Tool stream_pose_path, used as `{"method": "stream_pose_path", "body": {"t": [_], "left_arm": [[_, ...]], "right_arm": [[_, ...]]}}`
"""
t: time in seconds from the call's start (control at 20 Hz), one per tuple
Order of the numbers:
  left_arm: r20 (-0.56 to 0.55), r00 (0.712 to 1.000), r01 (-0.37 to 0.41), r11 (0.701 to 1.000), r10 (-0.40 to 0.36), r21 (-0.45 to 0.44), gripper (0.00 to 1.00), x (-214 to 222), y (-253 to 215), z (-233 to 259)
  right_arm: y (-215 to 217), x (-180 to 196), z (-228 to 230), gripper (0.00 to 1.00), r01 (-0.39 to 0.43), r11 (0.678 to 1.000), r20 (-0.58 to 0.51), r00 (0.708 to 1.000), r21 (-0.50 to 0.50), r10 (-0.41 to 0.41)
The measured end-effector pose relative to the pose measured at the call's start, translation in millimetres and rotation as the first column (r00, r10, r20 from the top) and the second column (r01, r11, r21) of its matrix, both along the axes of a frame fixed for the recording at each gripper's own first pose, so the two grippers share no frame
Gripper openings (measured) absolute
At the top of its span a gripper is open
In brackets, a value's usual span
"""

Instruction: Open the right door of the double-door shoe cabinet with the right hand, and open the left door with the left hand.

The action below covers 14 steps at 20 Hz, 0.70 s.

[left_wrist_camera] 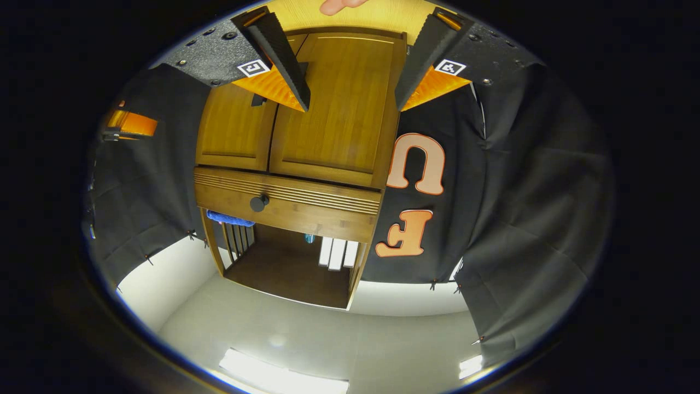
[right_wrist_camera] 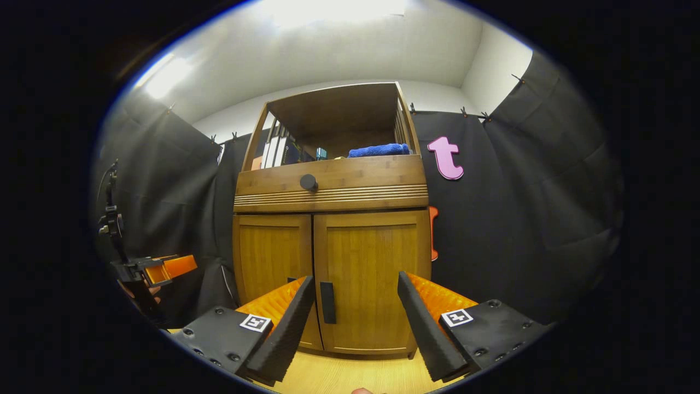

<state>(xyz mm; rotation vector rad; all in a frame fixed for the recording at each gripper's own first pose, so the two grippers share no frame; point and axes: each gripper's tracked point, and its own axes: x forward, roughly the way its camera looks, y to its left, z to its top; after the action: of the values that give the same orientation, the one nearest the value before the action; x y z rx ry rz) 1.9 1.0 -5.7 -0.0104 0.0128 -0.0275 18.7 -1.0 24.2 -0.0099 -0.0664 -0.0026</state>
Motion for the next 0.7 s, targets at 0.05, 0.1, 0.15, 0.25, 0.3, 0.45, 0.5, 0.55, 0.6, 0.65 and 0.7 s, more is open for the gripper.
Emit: {"method": "stream_pose_path", "body": {"t": [0.05, 0.1, 0.15, 0.25, 0.3, 0.45, 0.5, 0.55, 0.6, 0.65, 0.7], "left_arm": [[-0.007, 1.0, 0.001, 1.0, -0.001, 0.002, 0.94, 0, 0, -2], [-0.019, 1.0, 0.002, 1.0, -0.002, 0.003, 0.94, 0, 0, -4], [-0.027, 1.0, 0.006, 1.0, -0.005, 0.005, 0.94, 0, 0, -6], [-0.038, 0.999, 0.018, 1.0, -0.018, 0.003, 0.94, -2, -2, -9], [-0.044, 0.999, 0.023, 1.0, -0.023, -0.001, 0.92, -2, -3, -11], [-0.045, 0.998, 0.036, 0.999, -0.036, -0.003, 0.94, -5, -4, -10], [-0.039, 0.999, 0.034, 0.999, -0.034, 0.004, 0.94, -6, -2, -9], [-0.031, 0.999, 0.031, 0.999, -0.03, 0.011, 0.94, -6, -1, -7], [-0.028, 0.999, 0.03, 0.999, -0.03, 0.017, 0.94, -7, 0, -7], [-0.03, 0.999, 0.029, 0.999, -0.029, 0.02, 0.92, -8, 1, -7], [-0.033, 0.999, 0.03, 0.999, -0.03, 0.019, 0.94, -9, 1, -8]], "right_arm": [[3, 4, 1, 1.0, -0.006, 1.0, 0.007, 1.0, -0.006, 0.006], [6, 11, 1, 0.98, -0.009, 1.0, 0.011, 1.0, -0.014, 0.009], [8, 18, 1, 0.98, -0.01, 1.0, 0.016, 1.0, -0.02, 0.011], [20, 35, 0, 0.98, -0.038, 0.999, 0.023, 0.999, -0.025, 0.038], [27, 45, -3, 0.89, -0.054, 0.998, 0.023, 0.998, -0.023, 0.054], [44, 78, -20, 0.98, -0.085, 0.996, -0.019, 0.996, -0.02, 0.085], [49, 87, -26, 0.98, -0.095, 0.995, -0.034, 0.995, -0.018, 0.094], [55, 96, -32, 0.89, -0.101, 0.995, -0.046, 0.994, -0.017, 0.1], [58, 104, -38, 0.98, -0.104, 0.994, -0.054, 0.993, -0.017, 0.103], [61, 114, -43, 0.98, -0.101, 0.995, -0.061, 0.993, -0.014, 0.1], [63, 123, -49, 0.98, -0.1, 0.995, -0.068, 0.993, -0.007, 0.1]]}}
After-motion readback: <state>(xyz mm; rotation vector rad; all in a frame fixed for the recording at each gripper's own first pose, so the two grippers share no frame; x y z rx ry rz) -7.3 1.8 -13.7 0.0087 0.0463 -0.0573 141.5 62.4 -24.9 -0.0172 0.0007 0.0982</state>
